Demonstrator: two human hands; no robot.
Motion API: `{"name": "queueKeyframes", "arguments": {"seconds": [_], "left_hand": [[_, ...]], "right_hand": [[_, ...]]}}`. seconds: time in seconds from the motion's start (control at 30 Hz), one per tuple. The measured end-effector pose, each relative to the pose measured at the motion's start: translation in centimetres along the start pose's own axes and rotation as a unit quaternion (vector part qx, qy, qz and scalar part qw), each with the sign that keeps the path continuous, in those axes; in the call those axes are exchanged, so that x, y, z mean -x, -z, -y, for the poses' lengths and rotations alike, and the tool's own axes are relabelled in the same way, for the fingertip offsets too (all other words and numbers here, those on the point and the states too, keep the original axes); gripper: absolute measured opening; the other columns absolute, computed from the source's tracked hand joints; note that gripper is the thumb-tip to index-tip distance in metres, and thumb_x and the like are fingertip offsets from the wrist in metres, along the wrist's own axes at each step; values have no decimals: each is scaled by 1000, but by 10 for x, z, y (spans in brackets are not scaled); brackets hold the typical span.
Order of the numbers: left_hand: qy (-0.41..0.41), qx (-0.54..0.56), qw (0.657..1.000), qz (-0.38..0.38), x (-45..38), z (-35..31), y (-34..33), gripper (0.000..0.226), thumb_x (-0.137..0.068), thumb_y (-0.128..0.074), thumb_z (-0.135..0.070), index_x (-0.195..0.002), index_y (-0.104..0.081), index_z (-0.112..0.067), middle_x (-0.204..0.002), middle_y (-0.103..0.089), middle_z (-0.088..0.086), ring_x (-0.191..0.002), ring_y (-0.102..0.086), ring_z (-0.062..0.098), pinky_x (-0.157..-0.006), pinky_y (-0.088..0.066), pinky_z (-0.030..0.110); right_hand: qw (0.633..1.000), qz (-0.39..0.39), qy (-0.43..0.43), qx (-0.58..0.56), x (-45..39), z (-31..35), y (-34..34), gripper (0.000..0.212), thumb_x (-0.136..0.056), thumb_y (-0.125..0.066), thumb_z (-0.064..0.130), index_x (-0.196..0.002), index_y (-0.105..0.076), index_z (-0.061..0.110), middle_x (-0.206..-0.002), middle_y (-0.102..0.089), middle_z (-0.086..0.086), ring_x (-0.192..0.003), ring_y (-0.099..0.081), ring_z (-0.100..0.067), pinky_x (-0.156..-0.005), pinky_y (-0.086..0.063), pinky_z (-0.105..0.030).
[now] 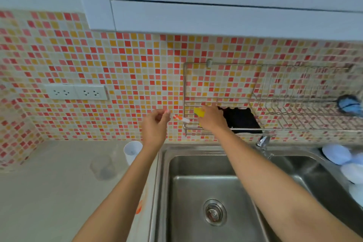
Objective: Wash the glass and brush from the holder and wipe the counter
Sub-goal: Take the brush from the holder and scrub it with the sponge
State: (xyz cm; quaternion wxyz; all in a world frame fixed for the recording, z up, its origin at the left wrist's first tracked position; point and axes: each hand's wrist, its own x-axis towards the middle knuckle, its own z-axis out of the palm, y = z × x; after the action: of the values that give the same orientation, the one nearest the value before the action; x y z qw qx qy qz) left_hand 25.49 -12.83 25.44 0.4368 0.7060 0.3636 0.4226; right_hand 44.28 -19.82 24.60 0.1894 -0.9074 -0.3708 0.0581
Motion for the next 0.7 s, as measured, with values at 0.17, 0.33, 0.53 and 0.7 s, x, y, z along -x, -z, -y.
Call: {"name": "queueKeyframes", "arguments": {"seconds": [0.17,0.33,0.53,0.7], "left_hand": [[24,23,999,-10,18,-5,-12,17,-96,-57,-32,-95,-68,-19,-86,-71,-6,-83,-67,5,-71,-50,19],[49,50,997,-23,34,-8,-22,17,-93,-61,-32,-88,-69,-18,-83,-73,-4,-81,-70,7,-77,-53,23],[61,94,994,-19,78,-6,-59,20,-91,-65,-26,-85,-71,-8,-72,-72,-3,-67,-67,-2,-68,-50,15],[88,56,994,-13,105,2,-105,23,-92,-62,-34,-80,-69,-16,-71,-71,-5,-70,-67,6,-70,-51,25]], "right_hand": [[999,-1,40,-31,-14,-1,1,36,-93,-61,23,-124,-49,8,-113,-60,-10,-97,-56,-27,-71,-45,-34],[963,-152,67,-213,18,-7,22,29,-91,-63,19,-117,-51,20,-112,-56,-1,-101,-56,-20,-75,-45,-29],[912,-242,128,-306,106,-46,21,40,-90,-64,19,-127,-57,33,-109,-49,6,-99,-53,-13,-83,-44,-23],[914,-266,172,-254,138,-77,-13,36,-89,-67,12,-122,-67,23,-103,-49,5,-97,-52,-10,-90,-34,-4]]}}
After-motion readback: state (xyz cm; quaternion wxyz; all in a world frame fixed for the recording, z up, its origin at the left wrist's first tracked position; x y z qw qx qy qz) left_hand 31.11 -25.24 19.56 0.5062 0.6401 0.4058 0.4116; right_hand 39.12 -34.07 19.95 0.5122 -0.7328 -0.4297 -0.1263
